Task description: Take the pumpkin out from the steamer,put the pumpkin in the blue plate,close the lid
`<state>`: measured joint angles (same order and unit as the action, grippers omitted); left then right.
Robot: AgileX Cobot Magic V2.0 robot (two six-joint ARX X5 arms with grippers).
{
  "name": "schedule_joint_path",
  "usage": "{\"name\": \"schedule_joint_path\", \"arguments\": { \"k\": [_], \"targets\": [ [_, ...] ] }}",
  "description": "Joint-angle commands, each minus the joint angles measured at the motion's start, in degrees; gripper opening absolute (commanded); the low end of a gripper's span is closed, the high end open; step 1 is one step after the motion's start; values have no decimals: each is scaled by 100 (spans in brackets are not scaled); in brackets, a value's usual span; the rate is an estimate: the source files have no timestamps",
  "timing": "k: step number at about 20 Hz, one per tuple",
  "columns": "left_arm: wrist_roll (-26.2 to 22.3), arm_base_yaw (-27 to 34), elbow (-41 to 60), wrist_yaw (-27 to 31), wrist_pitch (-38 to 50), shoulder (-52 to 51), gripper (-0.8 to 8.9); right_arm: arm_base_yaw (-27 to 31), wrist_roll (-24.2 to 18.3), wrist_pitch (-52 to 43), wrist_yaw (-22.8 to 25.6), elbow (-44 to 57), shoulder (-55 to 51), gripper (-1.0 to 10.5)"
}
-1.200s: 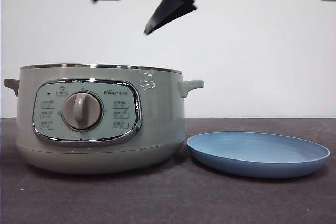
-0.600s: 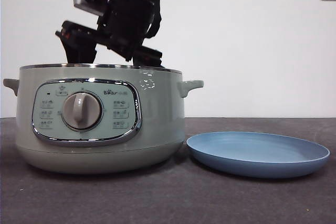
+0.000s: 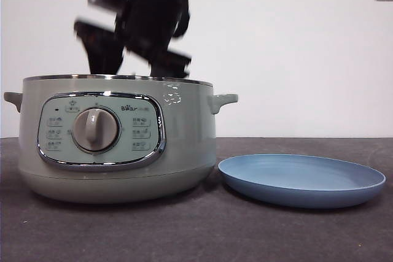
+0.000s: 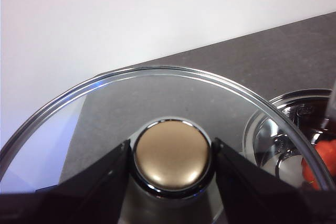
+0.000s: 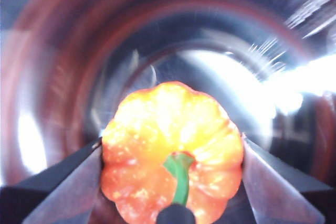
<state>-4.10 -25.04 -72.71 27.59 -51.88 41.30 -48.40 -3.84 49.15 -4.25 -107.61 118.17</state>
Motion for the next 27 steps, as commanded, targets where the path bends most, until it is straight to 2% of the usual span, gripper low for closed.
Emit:
{"name": "schedule_joint_path", "arguments": {
  "k": [1,3,6,8,10,12,14,20,22,25,27],
  "targets": [
    [-59,-2,-92,-260,444,-57,-9,50,94,308,37,7,-627,-10],
    [-57,-2,-92,-496,713,-57,-9,177,96,909,236,7,-1257,-11],
    [-57,-2,-92,-990,1056,79,-9,476,374,1845,1134,7,-2133,-11],
    [-57,-4,-92,-1169,1156,319,-9,726,793,2461,2135,9,-2494,-11],
    [-48,-4,-92,-1429,1172,544,-9,935,1423,2959,3139,98,-2673,-11],
    [-44,-4,-92,-1685,1187,774,-9,1091,1805,2955,3602,540,-3014,-11],
    [-42,-4,-92,-1912,1200,988,-9,1128,2087,2883,3814,1139,-3318,-11],
    [-42,-11,-92,-2347,1368,1403,-9,1126,2052,914,3773,3547,-4041,-11],
    [-39,-15,-92,-2358,1447,1447,-9,1139,1825,90,3259,4172,-4017,-11],
    [-39,-15,-92,-2361,1456,1464,-9,1266,1443,-1364,2223,4907,-3950,-11],
    [-39,-15,-92,-2358,1453,1464,-9,1379,1410,-1784,1714,5027,-3740,2]
  ]
}}
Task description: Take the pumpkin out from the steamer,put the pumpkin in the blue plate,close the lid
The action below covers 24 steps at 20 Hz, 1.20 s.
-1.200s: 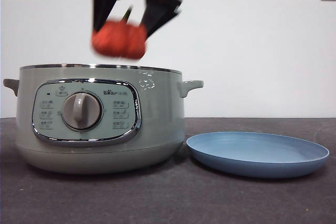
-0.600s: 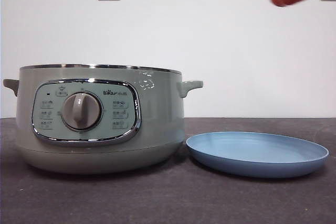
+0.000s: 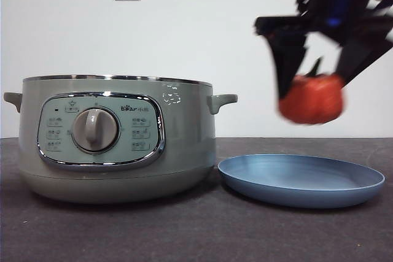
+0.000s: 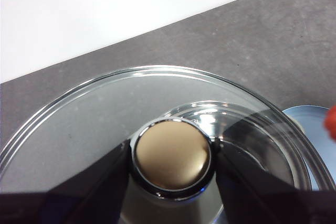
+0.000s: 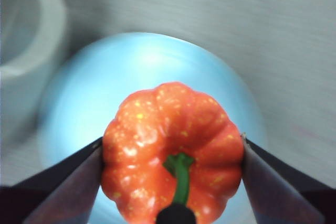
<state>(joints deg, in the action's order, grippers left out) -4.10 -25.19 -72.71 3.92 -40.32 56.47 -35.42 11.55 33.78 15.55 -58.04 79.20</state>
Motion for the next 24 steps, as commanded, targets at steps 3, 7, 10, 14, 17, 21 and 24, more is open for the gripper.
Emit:
{"name": "schedule_joint_path", "arguments": {
  "k": [3,7,10,14,17,21,24],
  "targets": [
    [-39,0,-92,7,297,-50,-9,282,-258,-428,-367,70,542,3],
    [-35,0,-92,7,297,-52,-9,557,-413,-483,-612,70,1047,4],
    [-35,0,-92,7,297,-50,-9,697,-413,-483,-1080,70,1303,14],
    [-33,0,-92,7,295,-50,-9,695,-411,-448,-1117,70,1429,350],
    [-22,0,-92,7,295,-50,-9,695,-389,-431,-1115,70,1429,519],
    [-20,0,-92,7,295,-50,-9,682,-389,-476,-1119,68,1419,518],
    [-17,0,-90,-2,297,-48,-9,623,-328,-459,-1119,68,1224,508]
  ]
}}
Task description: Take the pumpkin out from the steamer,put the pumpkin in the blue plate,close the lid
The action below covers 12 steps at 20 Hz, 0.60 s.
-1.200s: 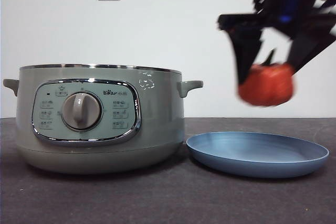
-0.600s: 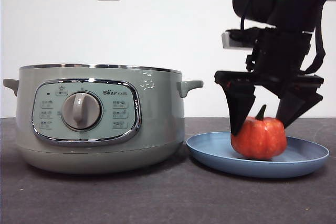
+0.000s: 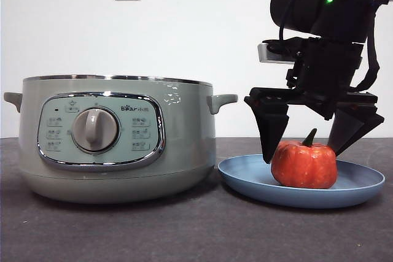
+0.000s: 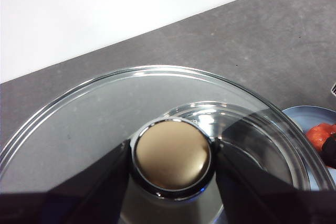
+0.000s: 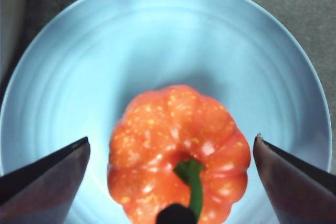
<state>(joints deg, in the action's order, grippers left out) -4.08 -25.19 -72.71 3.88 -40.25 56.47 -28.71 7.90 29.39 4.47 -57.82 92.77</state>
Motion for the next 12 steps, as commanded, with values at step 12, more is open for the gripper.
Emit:
{"name": "schedule_joint_path", "arguments": {
  "k": [12],
  "targets": [
    [-2,-199,-72,-435,754,1338,-9,-96,168,162,37,46,-2459,504]
  ]
}}
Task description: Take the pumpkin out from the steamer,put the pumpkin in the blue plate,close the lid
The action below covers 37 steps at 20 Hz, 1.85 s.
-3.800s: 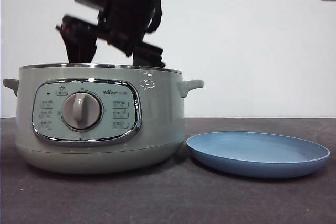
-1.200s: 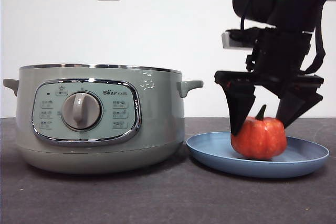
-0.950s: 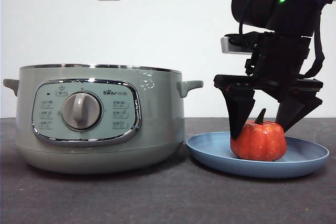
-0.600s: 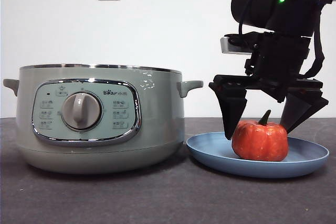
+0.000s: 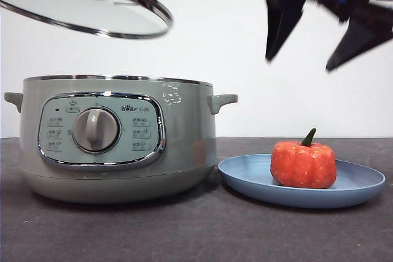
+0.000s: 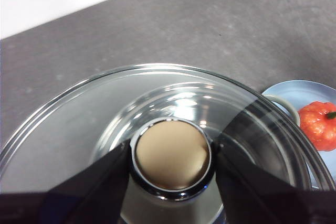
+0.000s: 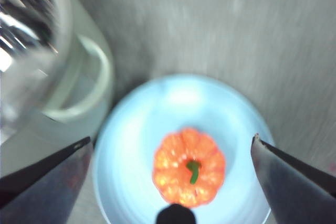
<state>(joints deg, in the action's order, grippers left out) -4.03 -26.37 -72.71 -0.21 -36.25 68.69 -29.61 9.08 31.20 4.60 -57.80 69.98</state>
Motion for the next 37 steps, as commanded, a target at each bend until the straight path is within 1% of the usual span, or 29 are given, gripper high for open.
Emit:
{"name": "schedule_joint_path", "arguments": {
  "k": [1,6,8,10,13,16,18,19,21,22,28,31,33,34,35,36,37],
  "targets": [
    [-7,-138,-72,-26,446,264,-9,-7,50,-17,26,44,-334,504],
    [-7,-330,-72,-17,608,1027,-9,-2,50,7,79,44,-970,504],
    [-7,-330,-72,-24,621,1235,-9,-2,48,76,339,44,-1113,504],
    [-9,-332,-72,-50,608,1340,-9,-2,48,131,474,44,-1185,504],
    [-9,-330,-72,-326,417,1370,-9,-2,48,146,481,44,-1226,504],
    [-9,-330,-72,-317,46,1373,-9,-2,50,144,476,44,-1224,504],
    [-9,-328,-72,-291,-42,1373,11,-2,50,144,476,44,-1224,504],
    [-9,-328,-72,-293,-39,1373,70,-2,50,144,476,44,-1224,504],
    [-9,-319,-72,-293,-28,1373,297,-2,50,146,472,44,-1224,504],
    [-9,-319,-72,-293,-28,1373,348,-2,50,149,472,44,-1224,504],
    [-9,-319,-85,-291,-153,1248,346,-4,50,238,433,44,-1233,503],
    [-9,-323,-85,-299,-656,859,344,-26,44,496,411,44,-1279,500],
    [-11,-326,-85,-302,-1128,531,339,-46,-15,704,254,44,-1305,490],
    [-31,-326,-85,-308,-1338,339,276,-57,-17,778,216,44,-1333,417],
    [-83,-326,-85,-308,-1451,175,162,-57,-15,789,219,44,-1355,333],
    [-149,-326,-85,-310,-1502,-11,13,-57,-17,782,225,46,-1403,229],
    [-192,-326,-83,-310,-1521,-155,-8,-66,-17,754,306,57,-1447,152]
  ]
}}
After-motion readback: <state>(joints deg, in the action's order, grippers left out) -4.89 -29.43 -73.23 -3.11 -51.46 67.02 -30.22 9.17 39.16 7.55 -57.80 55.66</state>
